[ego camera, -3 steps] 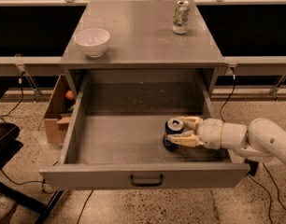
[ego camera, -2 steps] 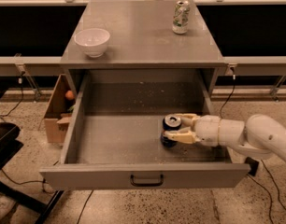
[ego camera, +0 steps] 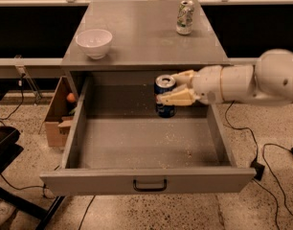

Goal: Pick pepsi can from top drawer and place on counter

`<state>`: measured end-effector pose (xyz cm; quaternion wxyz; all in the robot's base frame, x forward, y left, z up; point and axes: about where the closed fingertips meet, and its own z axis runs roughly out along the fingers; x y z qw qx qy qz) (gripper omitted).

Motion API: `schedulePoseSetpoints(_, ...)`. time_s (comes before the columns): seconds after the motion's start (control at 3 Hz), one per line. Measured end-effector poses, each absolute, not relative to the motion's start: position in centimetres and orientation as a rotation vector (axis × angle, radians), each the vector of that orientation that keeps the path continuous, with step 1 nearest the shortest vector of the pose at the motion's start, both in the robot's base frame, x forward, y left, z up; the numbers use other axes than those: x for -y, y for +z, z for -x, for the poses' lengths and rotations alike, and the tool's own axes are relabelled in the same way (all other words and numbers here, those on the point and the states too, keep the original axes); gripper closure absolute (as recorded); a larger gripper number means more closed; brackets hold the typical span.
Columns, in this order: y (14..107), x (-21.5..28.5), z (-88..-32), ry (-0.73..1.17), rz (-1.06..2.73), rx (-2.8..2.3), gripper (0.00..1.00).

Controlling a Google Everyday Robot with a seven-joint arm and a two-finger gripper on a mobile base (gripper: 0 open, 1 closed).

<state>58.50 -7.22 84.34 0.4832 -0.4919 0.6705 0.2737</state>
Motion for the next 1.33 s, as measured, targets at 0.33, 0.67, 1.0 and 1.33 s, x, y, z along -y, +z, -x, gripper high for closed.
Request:
schedulePoseSetpoints(0.33, 92.2, 4.7, -61.2, 0.656, 1.212, -1.641, 1.00)
schedulePoseSetpoints(0.67, 98.3, 2.0, -65.5, 0.673, 1.165, -1.647, 1.00)
schedulePoseSetpoints(1.0, 103.2, 0.5, -70.8, 0.638, 1.065, -1.648, 1.00)
schedulePoseSetpoints(1.33, 106.1, -0.5, -76.6, 0.576, 0.932, -1.663, 1.00)
